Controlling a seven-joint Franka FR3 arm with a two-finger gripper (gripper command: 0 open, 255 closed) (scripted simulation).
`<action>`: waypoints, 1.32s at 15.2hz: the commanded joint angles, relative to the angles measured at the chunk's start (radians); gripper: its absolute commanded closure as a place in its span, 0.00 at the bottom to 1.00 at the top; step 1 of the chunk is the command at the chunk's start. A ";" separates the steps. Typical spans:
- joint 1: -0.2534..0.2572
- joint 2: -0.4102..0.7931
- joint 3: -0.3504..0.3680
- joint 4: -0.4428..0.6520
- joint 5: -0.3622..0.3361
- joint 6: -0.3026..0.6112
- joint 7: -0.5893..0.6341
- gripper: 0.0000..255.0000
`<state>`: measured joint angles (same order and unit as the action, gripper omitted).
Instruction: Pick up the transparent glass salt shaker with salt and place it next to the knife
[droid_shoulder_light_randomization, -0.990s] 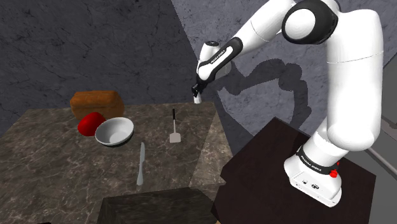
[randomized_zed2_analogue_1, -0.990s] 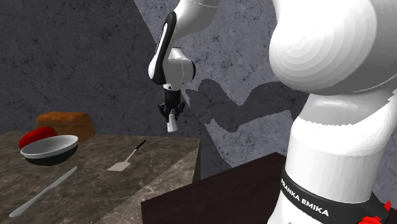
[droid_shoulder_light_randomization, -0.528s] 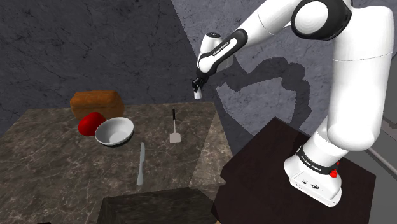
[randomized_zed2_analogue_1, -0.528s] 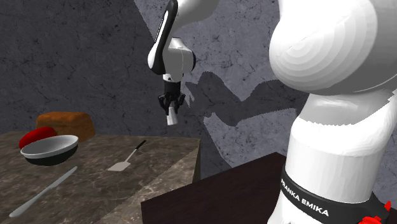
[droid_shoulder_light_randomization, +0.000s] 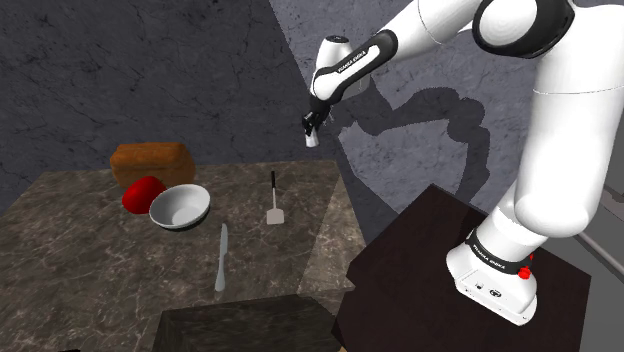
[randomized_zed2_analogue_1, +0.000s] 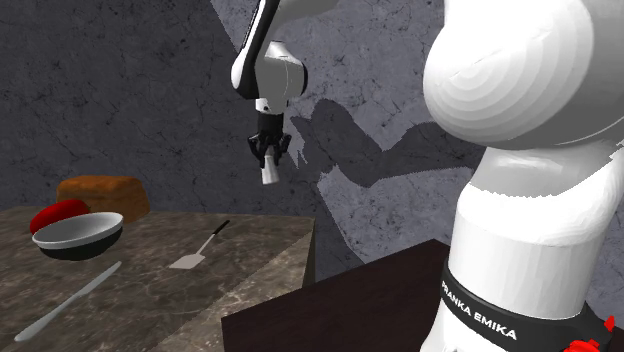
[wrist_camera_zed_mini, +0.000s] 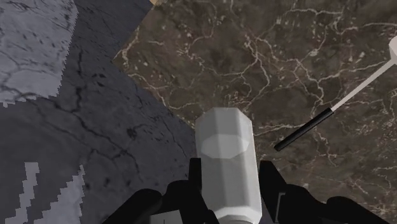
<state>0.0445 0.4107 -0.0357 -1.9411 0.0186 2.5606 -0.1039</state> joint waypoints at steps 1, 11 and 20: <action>0.002 -0.018 -0.001 0.004 -0.002 -0.023 0.003 1.00; 0.114 -0.055 0.011 -0.002 -0.054 -0.056 0.164 1.00; 0.275 -0.022 0.035 0.057 -0.125 -0.092 0.397 1.00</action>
<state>0.3009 0.3827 -0.0027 -1.8952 -0.0984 2.4750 0.2656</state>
